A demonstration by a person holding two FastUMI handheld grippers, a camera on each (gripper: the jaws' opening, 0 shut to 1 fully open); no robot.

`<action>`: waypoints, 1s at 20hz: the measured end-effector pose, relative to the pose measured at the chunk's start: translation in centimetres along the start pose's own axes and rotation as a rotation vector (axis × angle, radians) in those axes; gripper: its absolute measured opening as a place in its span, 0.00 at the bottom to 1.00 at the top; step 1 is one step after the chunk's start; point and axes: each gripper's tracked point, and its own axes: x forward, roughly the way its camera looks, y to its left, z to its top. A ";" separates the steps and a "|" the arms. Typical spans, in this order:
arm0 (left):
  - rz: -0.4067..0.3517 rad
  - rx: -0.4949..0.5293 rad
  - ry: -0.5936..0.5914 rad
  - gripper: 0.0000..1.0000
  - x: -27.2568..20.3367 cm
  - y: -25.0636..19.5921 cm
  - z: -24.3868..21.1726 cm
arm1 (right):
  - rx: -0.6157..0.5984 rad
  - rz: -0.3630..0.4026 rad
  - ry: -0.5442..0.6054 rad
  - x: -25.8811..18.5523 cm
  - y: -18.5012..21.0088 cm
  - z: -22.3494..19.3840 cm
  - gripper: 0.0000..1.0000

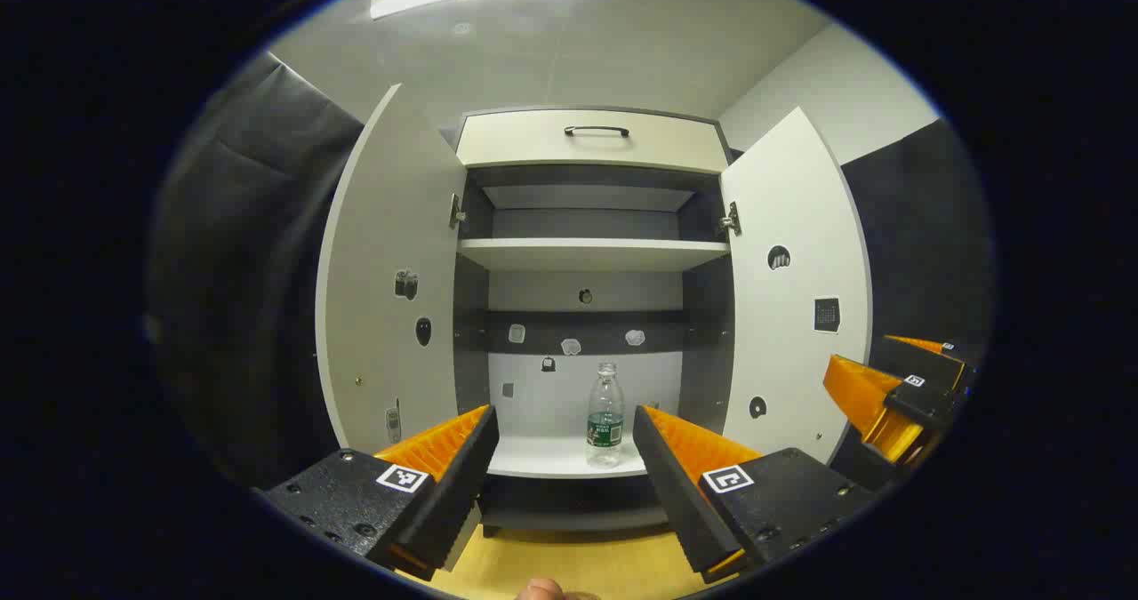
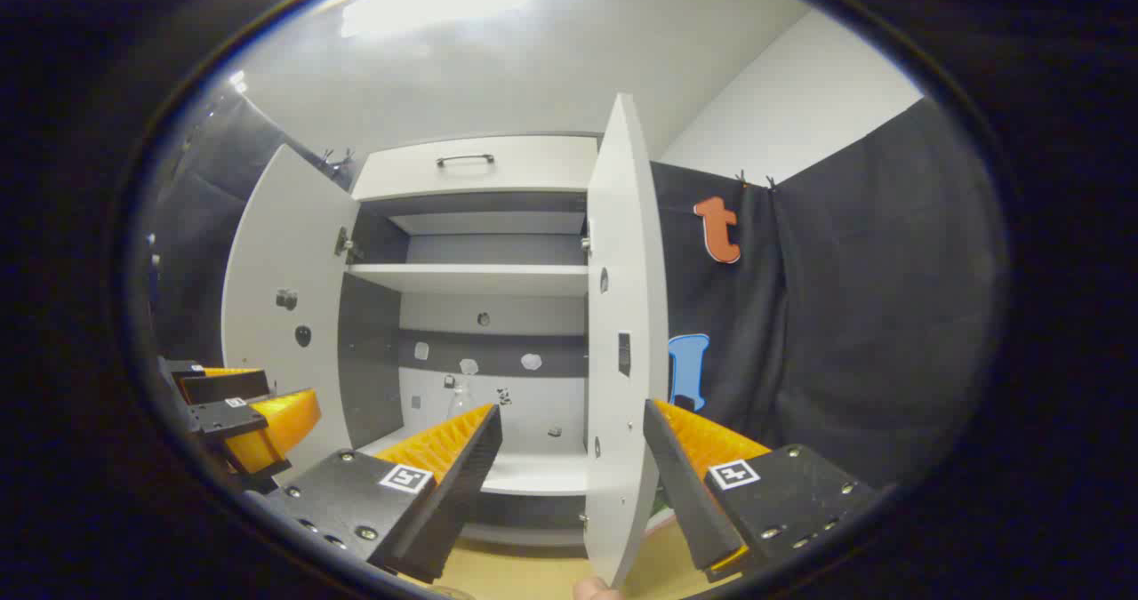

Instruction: Grasp the bottle in the cabinet with the left hand and place it on the coaster, then close the right door with the right hand and the left door with the left hand.

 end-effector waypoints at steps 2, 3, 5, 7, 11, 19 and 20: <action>-0.014 -0.014 0.000 0.96 0.2 -0.5 0.0 | 0.010 0.001 0.027 0.1 0.2 -0.6 0.97; -0.013 -0.018 -0.005 0.93 0.3 -0.6 0.1 | 0.005 -0.004 0.031 0.1 0.1 -0.6 0.97; -0.015 -0.015 -0.003 0.96 0.4 -0.8 0.0 | -0.007 -0.008 0.024 0.0 0.1 -0.2 0.98; -0.014 -0.014 0.005 0.93 0.3 -1.0 -0.2 | -0.007 -0.013 0.024 -0.1 0.0 -0.2 0.97; -0.019 -0.013 0.017 0.96 0.3 -1.5 -0.5 | 0.019 -0.020 0.044 0.0 -0.3 -0.5 0.97; -0.023 0.019 -0.001 0.96 3.3 -1.5 -0.5 | 0.022 -0.025 0.033 -0.5 -0.8 -0.1 0.97; -0.033 0.023 0.004 0.96 4.7 -1.7 -0.8 | 0.018 -0.038 0.031 -0.7 -1.4 0.0 0.97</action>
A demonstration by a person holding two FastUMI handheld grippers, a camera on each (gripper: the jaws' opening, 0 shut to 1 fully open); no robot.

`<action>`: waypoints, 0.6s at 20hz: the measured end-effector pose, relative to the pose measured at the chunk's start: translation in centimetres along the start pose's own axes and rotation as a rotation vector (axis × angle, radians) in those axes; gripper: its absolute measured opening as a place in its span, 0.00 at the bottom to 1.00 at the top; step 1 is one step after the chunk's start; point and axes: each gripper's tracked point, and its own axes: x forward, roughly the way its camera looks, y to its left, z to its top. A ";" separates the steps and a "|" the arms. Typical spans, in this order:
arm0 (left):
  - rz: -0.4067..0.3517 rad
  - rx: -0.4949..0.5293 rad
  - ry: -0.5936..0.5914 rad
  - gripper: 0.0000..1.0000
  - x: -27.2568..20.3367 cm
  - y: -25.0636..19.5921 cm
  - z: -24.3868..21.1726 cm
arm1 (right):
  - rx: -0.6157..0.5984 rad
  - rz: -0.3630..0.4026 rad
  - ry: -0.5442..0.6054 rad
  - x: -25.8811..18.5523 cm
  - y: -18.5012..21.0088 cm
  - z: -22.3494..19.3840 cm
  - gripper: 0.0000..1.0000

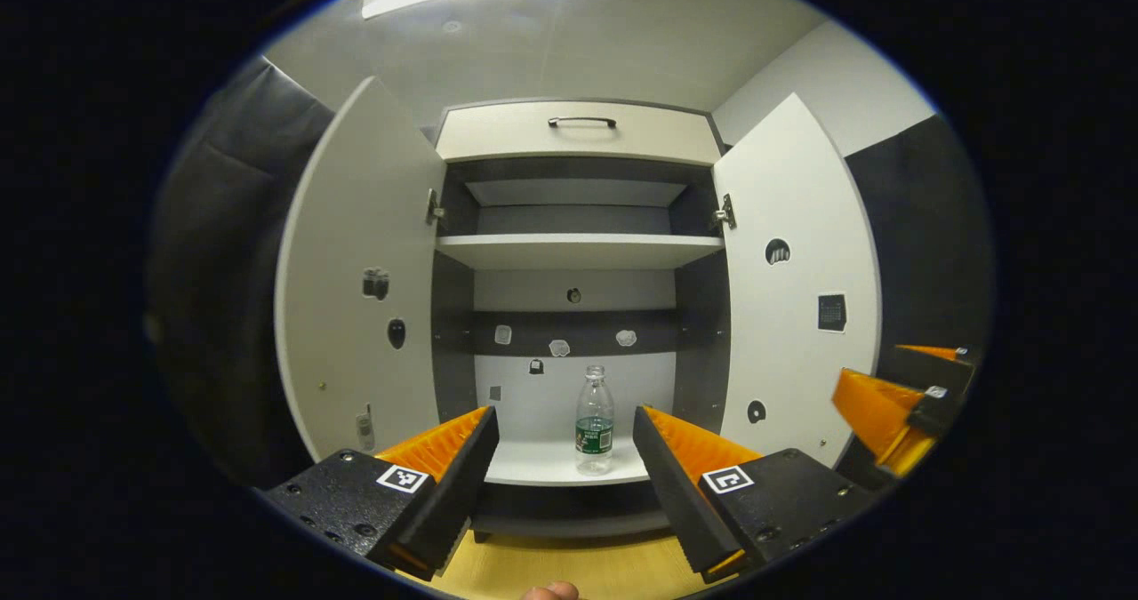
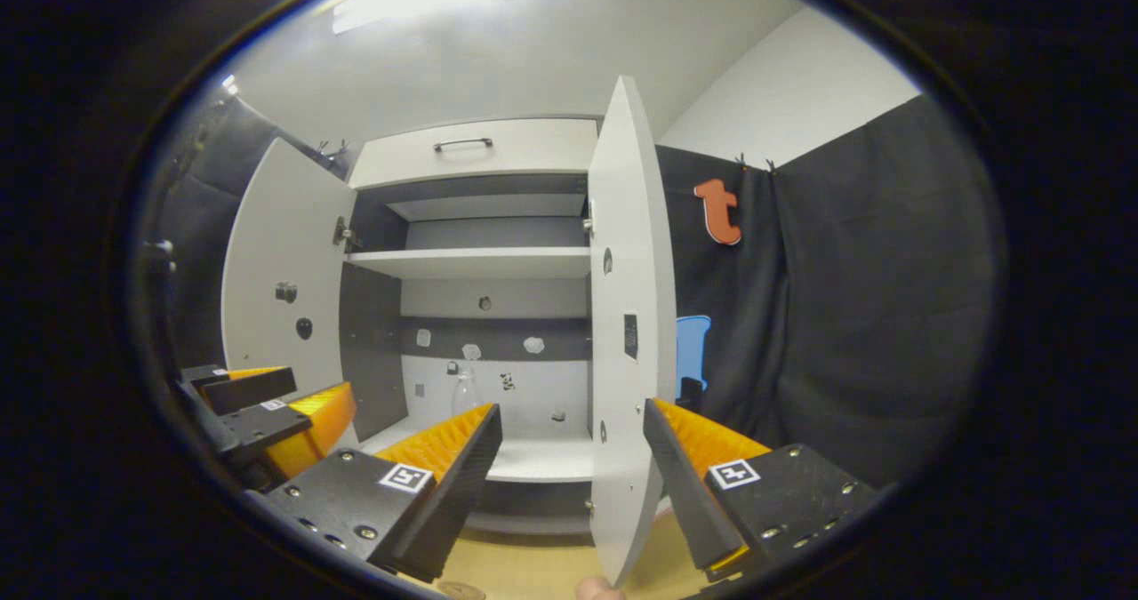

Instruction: Grasp the bottle in the cabinet with the left hand and place it on the coaster, then close the right door with the right hand and the left door with the left hand.

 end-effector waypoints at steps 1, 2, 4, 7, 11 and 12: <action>-0.009 0.002 0.008 0.96 1.6 -0.2 -0.5 | -0.007 -0.019 -0.004 -0.5 -0.8 0.0 0.97; -0.021 -0.001 0.017 0.96 3.4 -0.5 -1.0 | -0.014 -0.042 -0.007 -0.7 -1.6 0.2 0.97; -0.037 -0.009 0.050 0.96 7.0 -1.1 -2.7 | -0.024 -0.085 -0.004 -1.2 -3.2 0.1 0.98; -0.041 -0.017 0.099 0.96 12.0 -1.4 -5.4 | -0.046 -0.159 -0.005 -1.8 -5.6 0.1 0.97; -0.058 -0.020 0.187 0.97 17.6 -2.1 -8.7 | -0.079 -0.270 -0.016 -2.6 -8.6 0.3 0.96; -0.059 -0.024 0.200 0.96 18.8 -2.2 -9.2 | -0.085 -0.296 -0.016 -2.6 -9.3 0.3 0.97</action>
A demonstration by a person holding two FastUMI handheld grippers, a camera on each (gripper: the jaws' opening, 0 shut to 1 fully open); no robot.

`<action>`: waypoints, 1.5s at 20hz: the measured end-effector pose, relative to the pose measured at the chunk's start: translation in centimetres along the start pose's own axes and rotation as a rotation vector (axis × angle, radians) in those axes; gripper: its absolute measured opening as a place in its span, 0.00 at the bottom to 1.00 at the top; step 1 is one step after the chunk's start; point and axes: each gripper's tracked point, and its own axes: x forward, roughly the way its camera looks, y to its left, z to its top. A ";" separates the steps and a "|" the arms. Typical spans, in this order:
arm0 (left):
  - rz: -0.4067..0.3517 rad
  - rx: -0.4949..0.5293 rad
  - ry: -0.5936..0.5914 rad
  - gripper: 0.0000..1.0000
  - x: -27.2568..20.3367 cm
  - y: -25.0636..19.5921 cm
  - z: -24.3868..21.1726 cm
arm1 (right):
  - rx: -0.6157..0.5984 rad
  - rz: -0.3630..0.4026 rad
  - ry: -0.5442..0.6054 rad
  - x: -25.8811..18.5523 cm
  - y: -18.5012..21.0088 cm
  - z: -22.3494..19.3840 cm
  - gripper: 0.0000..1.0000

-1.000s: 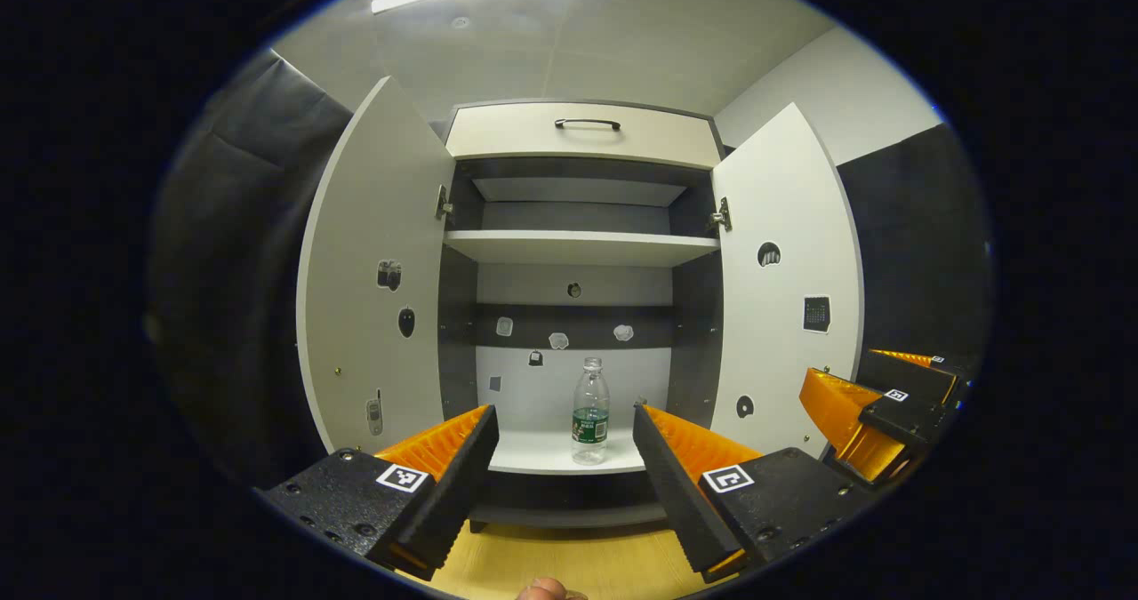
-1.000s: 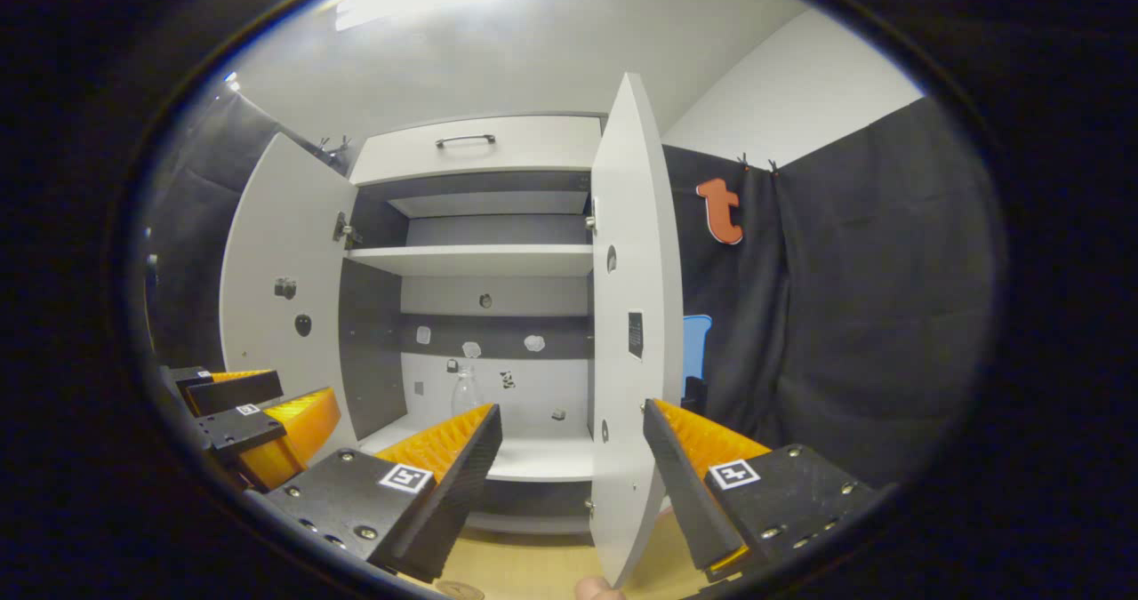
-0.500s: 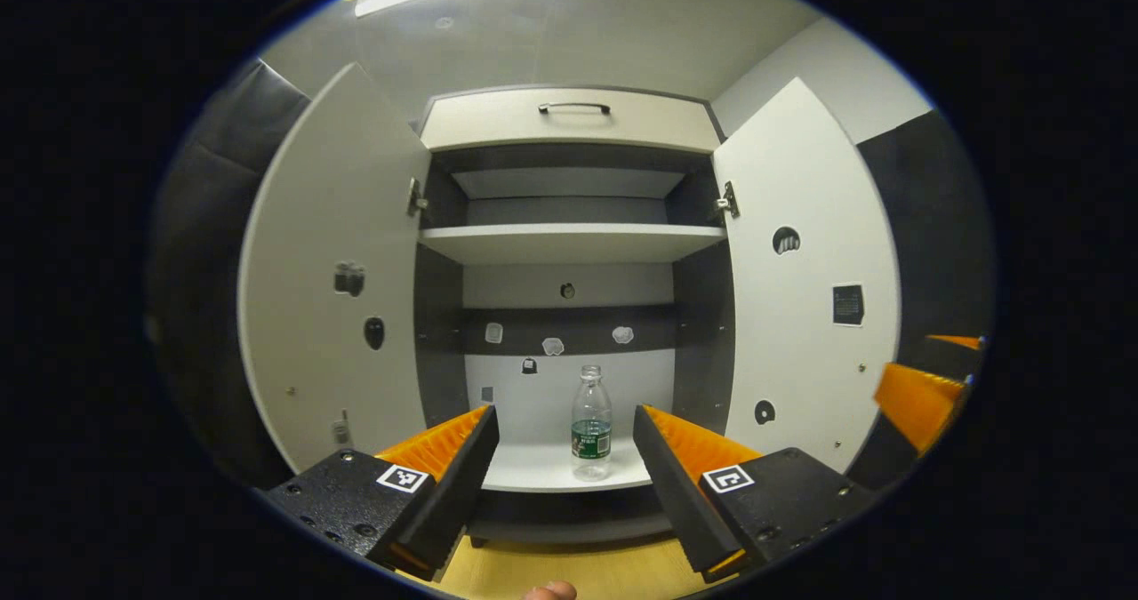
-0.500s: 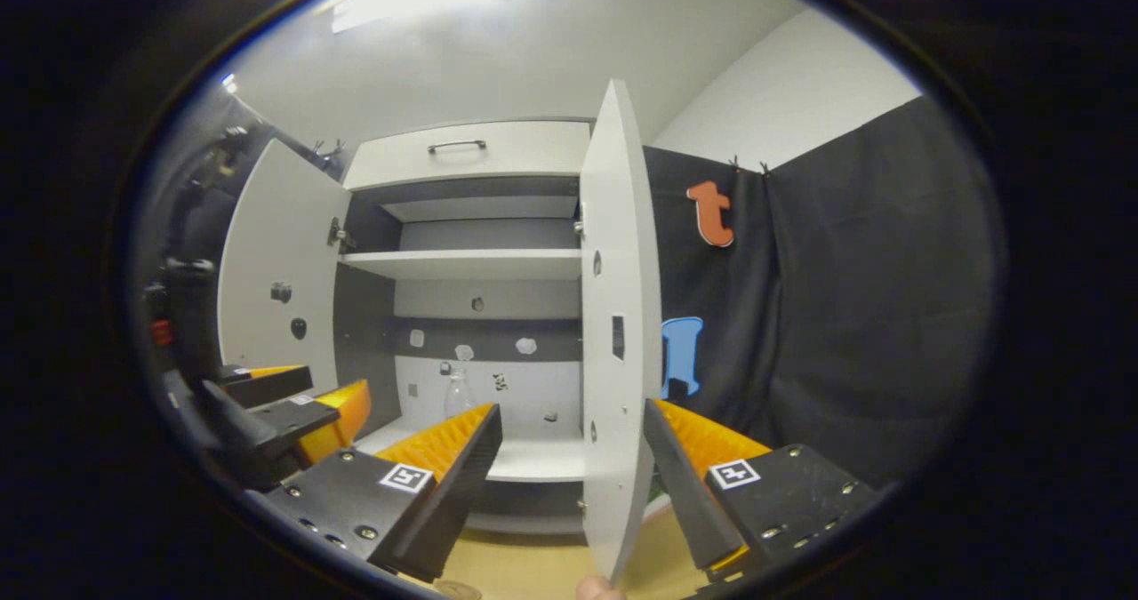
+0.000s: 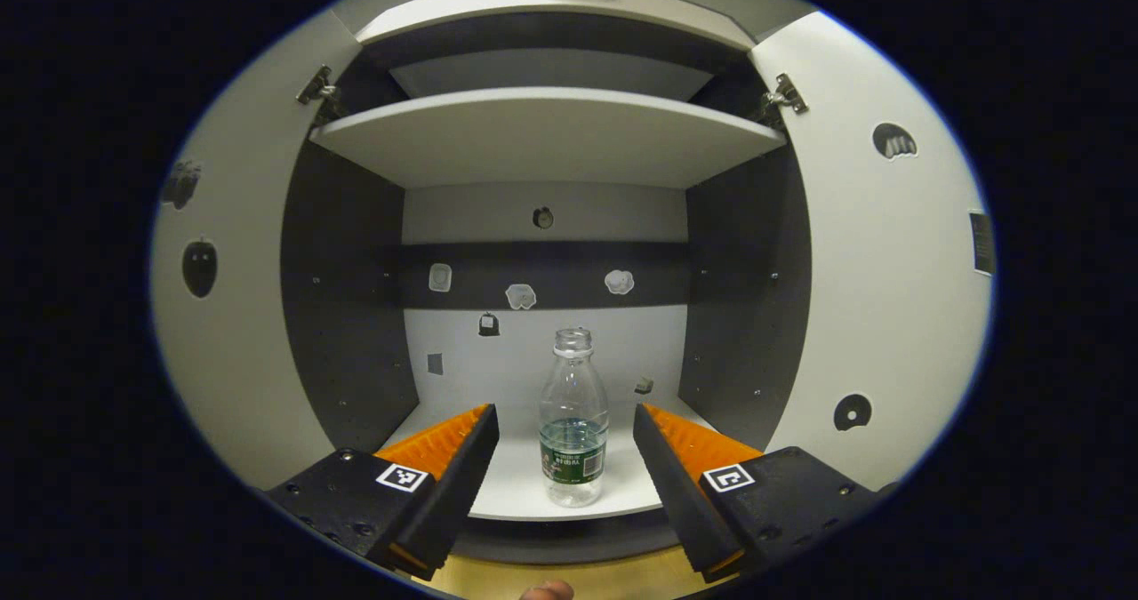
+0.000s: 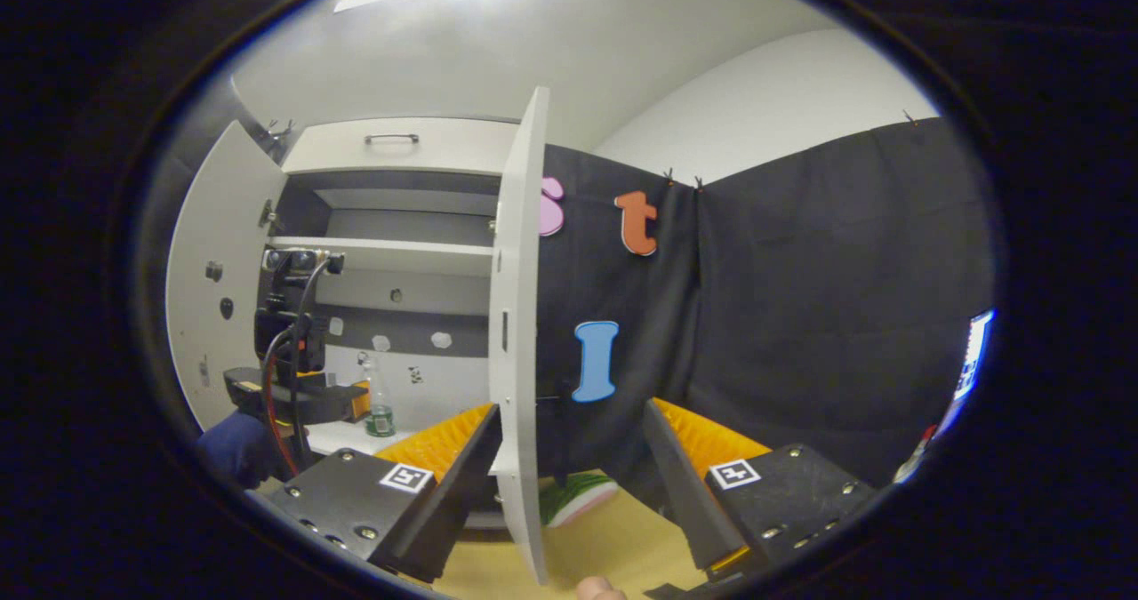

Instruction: Grasp the bottle in the cabinet with the left hand and place it on the coaster, then close the right door with the right hand and the left door with the left hand.

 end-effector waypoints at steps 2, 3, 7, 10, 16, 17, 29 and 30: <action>0.006 -0.008 0.022 0.97 2.6 0.1 -0.6 | -0.012 -0.047 0.005 0.1 -1.0 -0.3 0.96; 0.013 -0.004 0.045 0.97 3.7 0.3 -1.0 | -0.016 -0.067 0.008 0.3 -1.5 -0.5 0.96; 0.015 -0.006 0.130 0.96 6.6 0.5 -3.0 | -0.028 -0.123 0.012 0.8 -2.4 -1.0 0.98; 0.003 -0.010 0.208 0.92 7.6 0.2 -4.2 | -0.029 -0.134 0.012 0.8 -2.2 -1.1 0.97; -0.016 -0.025 0.226 0.80 7.6 0.4 -4.0 | -0.030 -0.104 -0.001 1.9 -0.9 -1.2 0.97; -0.027 -0.024 0.225 0.80 7.1 0.4 -3.8 | -0.028 -0.097 -0.003 2.1 -0.7 -1.2 0.96; -0.188 -0.056 0.184 0.79 -6.5 0.7 -4.5 | -0.003 0.014 -0.052 1.8 0.2 -0.1 0.97; -0.184 -0.057 0.197 0.80 -7.4 1.2 -5.6 | -0.006 0.025 -0.053 1.8 0.3 -0.1 0.97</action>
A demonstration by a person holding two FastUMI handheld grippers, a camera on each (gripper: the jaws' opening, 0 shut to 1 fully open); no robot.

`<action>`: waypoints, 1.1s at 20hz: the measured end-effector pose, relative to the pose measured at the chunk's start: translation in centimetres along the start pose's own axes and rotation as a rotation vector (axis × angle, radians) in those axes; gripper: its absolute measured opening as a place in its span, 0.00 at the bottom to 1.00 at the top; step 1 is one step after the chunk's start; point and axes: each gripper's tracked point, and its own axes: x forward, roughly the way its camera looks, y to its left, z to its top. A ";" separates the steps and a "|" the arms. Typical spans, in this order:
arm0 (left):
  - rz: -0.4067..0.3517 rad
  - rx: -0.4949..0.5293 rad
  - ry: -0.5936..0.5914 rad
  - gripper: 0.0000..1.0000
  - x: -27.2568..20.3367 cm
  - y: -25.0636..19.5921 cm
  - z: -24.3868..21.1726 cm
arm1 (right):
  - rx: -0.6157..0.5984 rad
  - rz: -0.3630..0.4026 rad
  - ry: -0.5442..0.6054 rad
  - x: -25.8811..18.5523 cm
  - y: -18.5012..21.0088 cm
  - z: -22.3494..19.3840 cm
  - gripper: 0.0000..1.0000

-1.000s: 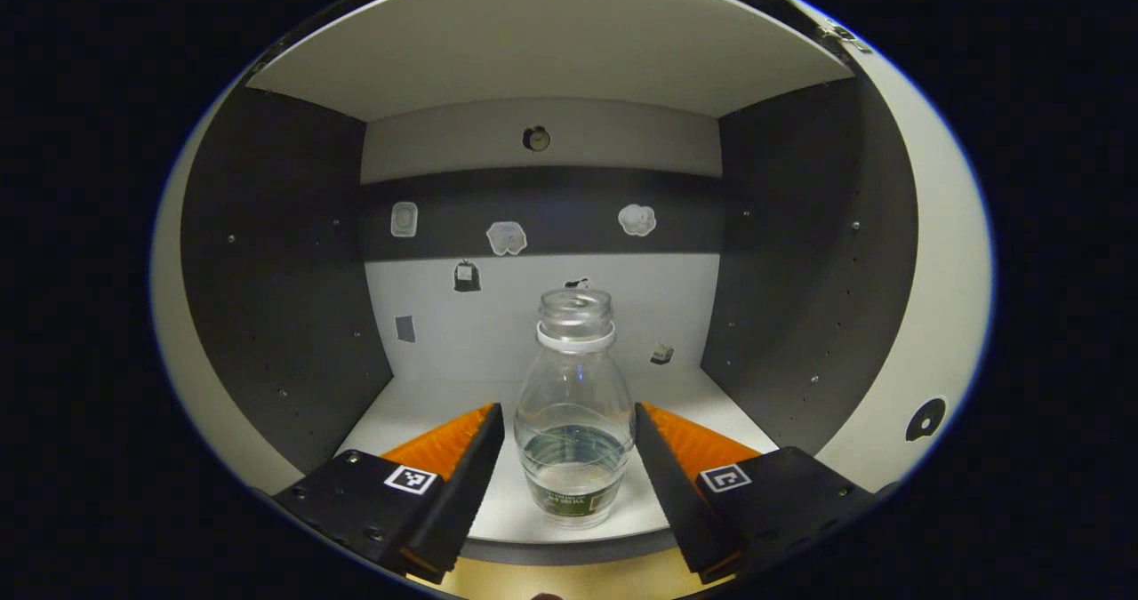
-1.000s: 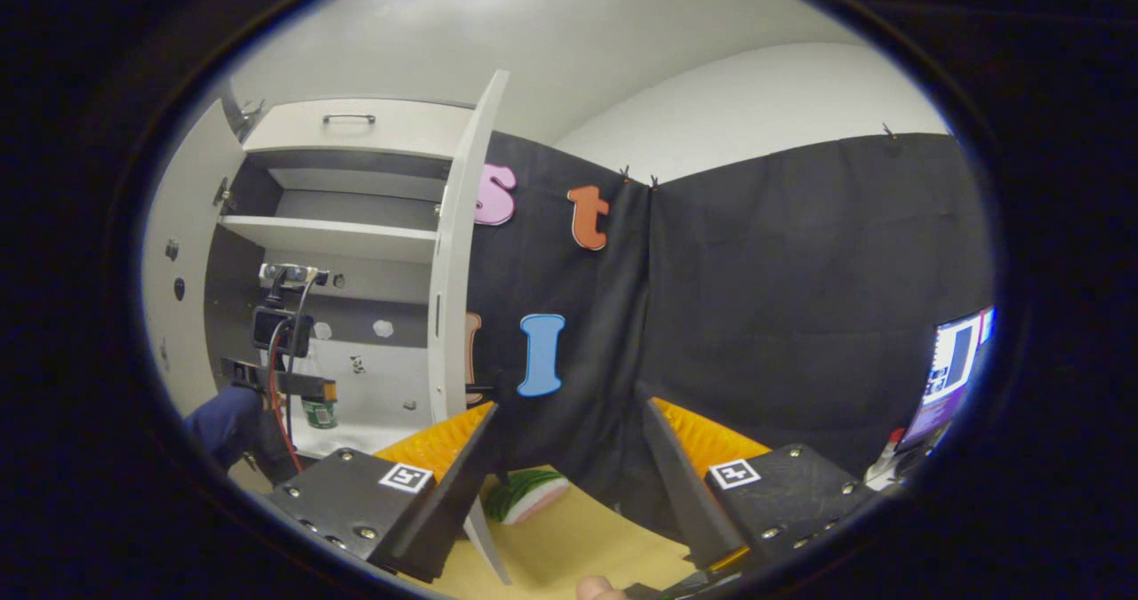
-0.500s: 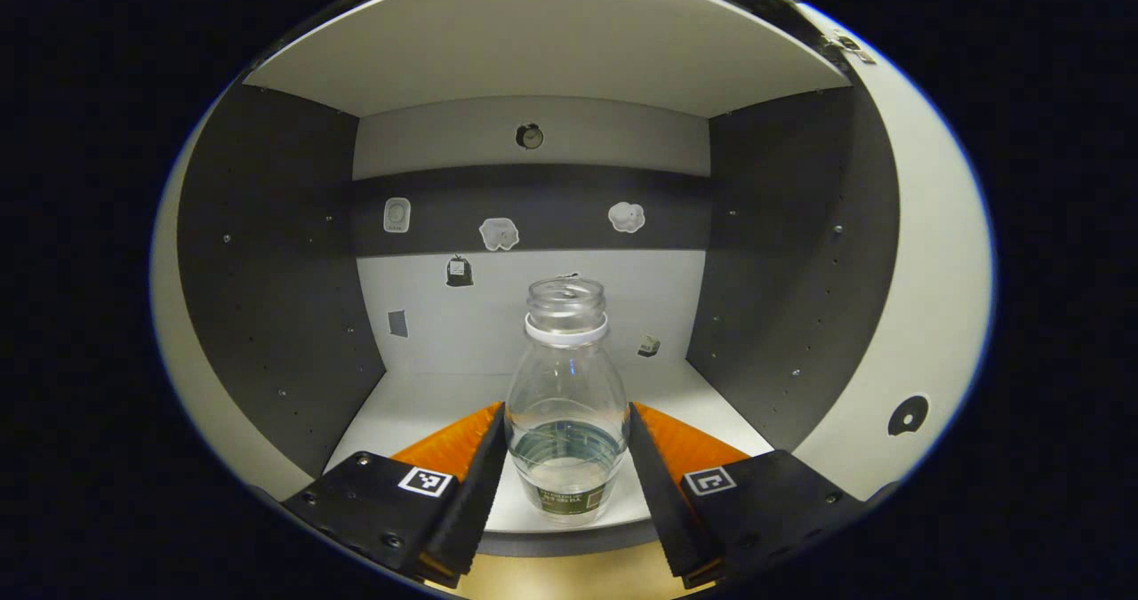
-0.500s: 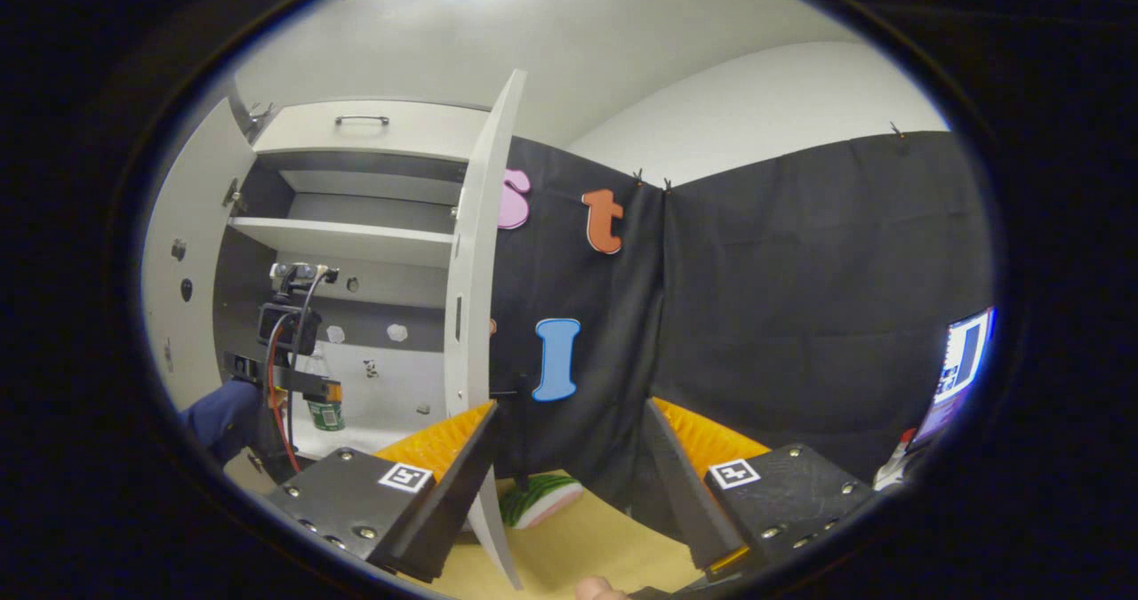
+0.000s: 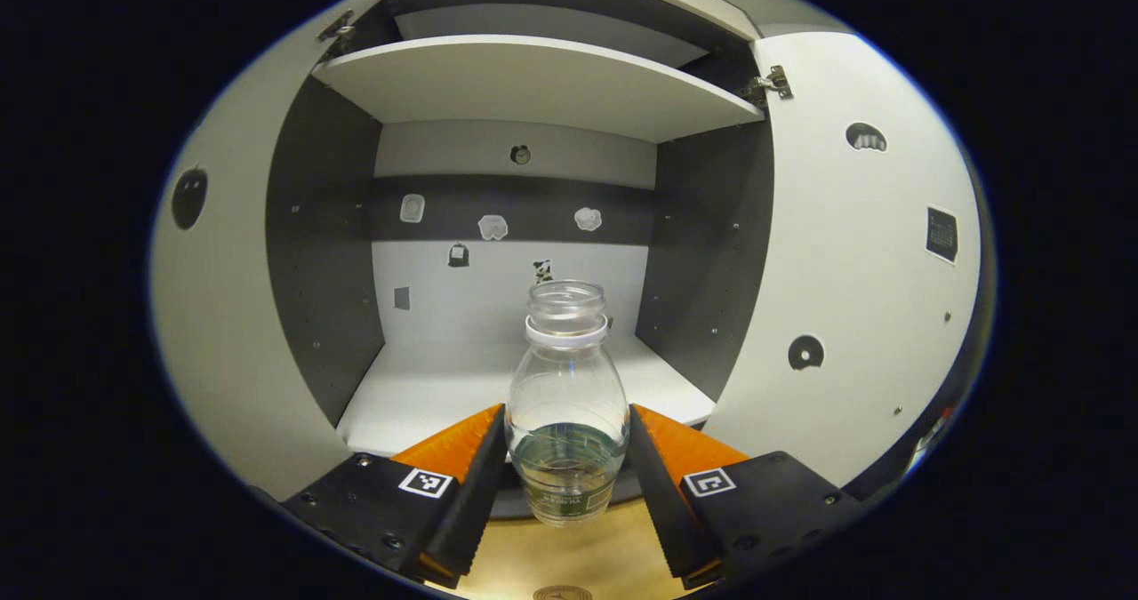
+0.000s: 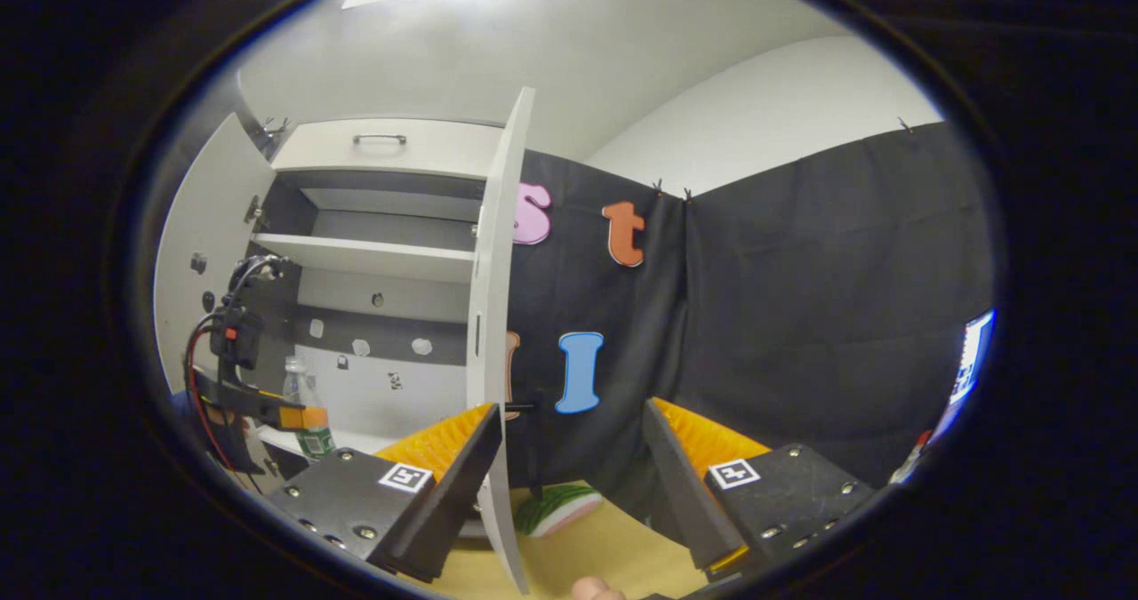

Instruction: Grasp the bottle in the cabinet with the left hand and place it on the coaster, then close the right door with the right hand and the left door with the left hand.

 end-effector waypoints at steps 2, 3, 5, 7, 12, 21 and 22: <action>0.015 -0.016 0.044 0.80 -1.2 1.0 -3.2 | -0.008 0.027 0.004 -0.2 0.4 -0.2 0.97; 0.023 -0.036 0.068 0.80 -1.7 1.4 -5.1 | -0.010 0.040 0.007 -0.2 0.7 -0.3 0.98; 0.039 -0.080 0.111 0.80 -2.4 2.3 -8.7 | -0.005 0.066 0.012 -0.5 1.3 -0.4 0.98; 0.067 -0.102 0.131 0.80 -2.7 3.4 -11.9 | 0.002 0.088 0.016 -0.5 1.7 -0.4 0.97; 0.054 -0.141 0.188 0.82 -2.9 3.6 -19.6 | -0.010 0.094 0.019 -0.9 1.3 -0.5 0.96; 0.014 -0.184 0.333 0.81 -2.5 2.9 -30.2 | -0.027 0.025 0.029 -1.7 -1.2 -0.8 0.97; 0.020 -0.194 0.345 0.81 -2.4 3.1 -30.9 | -0.028 0.018 0.029 -1.8 -1.4 -0.7 0.97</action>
